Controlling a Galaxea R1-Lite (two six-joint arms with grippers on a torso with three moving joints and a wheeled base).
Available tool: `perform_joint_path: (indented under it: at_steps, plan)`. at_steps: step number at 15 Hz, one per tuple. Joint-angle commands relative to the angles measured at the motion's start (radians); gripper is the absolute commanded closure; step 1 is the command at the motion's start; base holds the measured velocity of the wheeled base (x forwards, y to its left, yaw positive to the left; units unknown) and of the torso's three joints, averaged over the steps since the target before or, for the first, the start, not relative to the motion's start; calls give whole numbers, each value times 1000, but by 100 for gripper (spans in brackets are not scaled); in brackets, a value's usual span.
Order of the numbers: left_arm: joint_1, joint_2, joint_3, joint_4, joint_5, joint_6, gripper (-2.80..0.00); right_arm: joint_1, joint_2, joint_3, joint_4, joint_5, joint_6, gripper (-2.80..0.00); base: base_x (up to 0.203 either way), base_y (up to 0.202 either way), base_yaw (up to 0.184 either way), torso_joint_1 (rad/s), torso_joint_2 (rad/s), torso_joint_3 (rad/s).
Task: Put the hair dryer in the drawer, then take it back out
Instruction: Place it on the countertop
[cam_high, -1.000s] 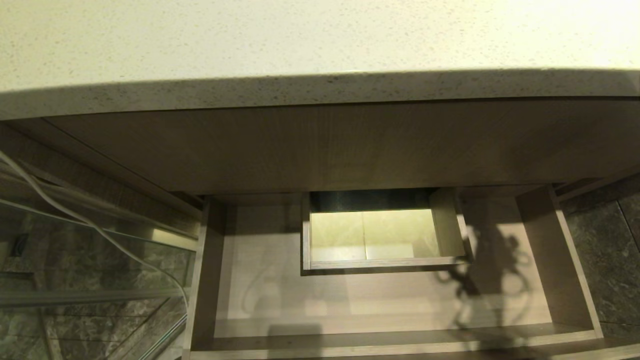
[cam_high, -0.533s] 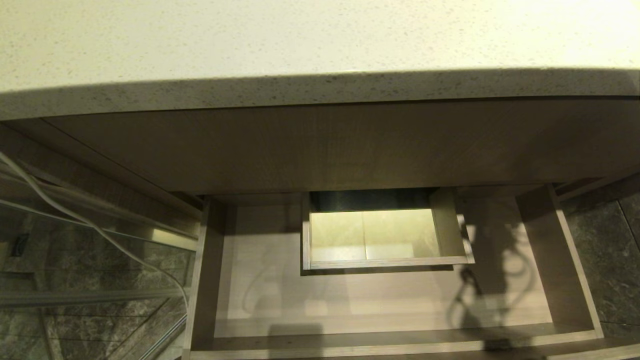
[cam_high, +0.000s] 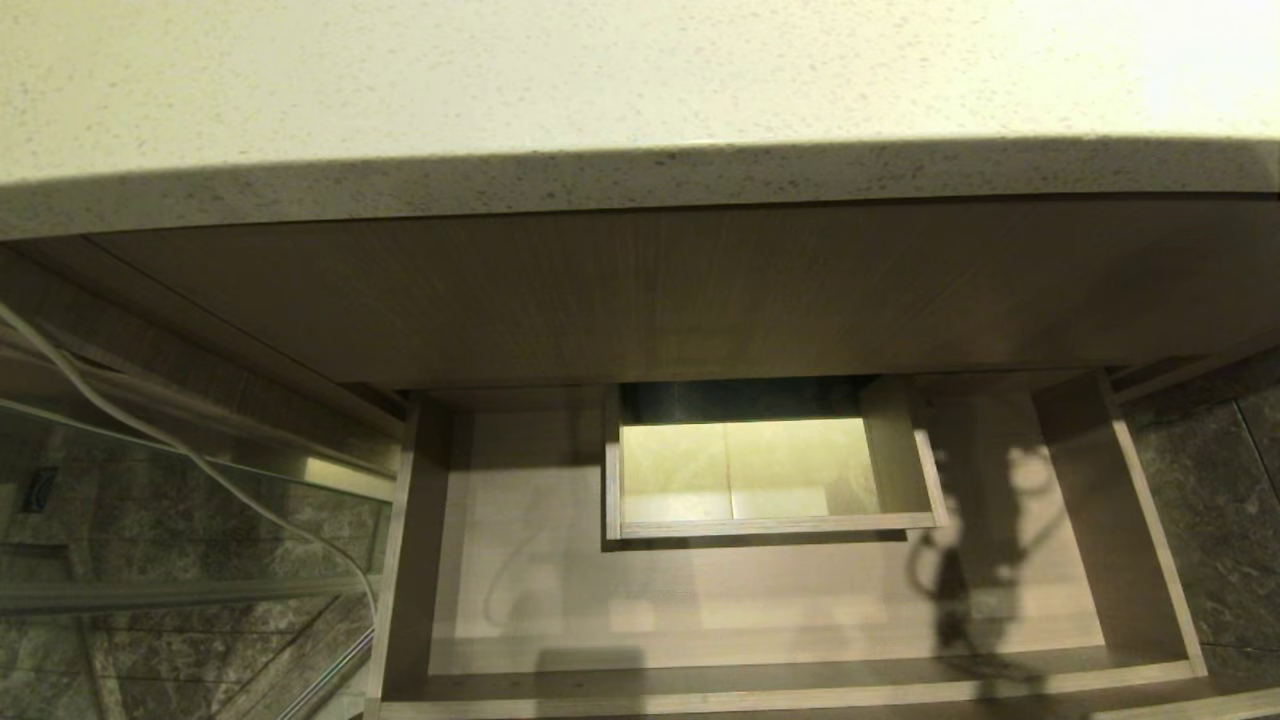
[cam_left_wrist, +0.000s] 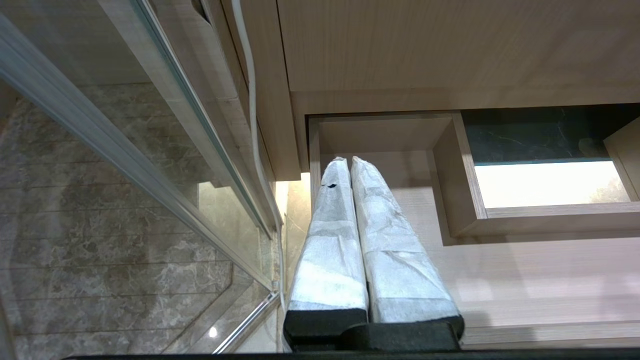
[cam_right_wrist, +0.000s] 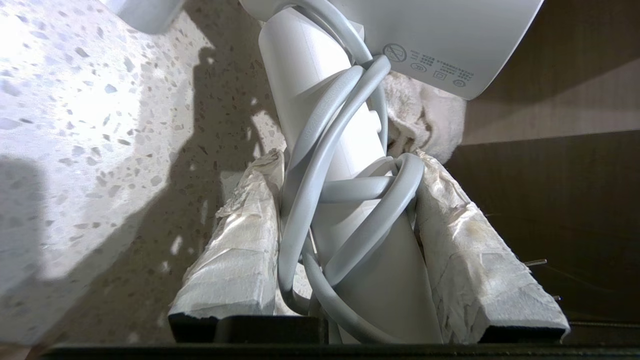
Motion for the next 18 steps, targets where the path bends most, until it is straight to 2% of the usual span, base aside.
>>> perform_joint_path:
  at_steps: [1,9,18]
  plan:
    - [1,0,40,-1,0,0,0,-3,109,-36,-1,1,-7,0,0,0,0,0,0,0]
    - [1,0,40,-1,0,0,0,-36,225,-82,-3,9,-14,0,0,0,0,0,0,0]
    - [1,0,40,-1,0,0,0,-40,200,-77,-3,8,-14,0,0,0,0,0,0,0]
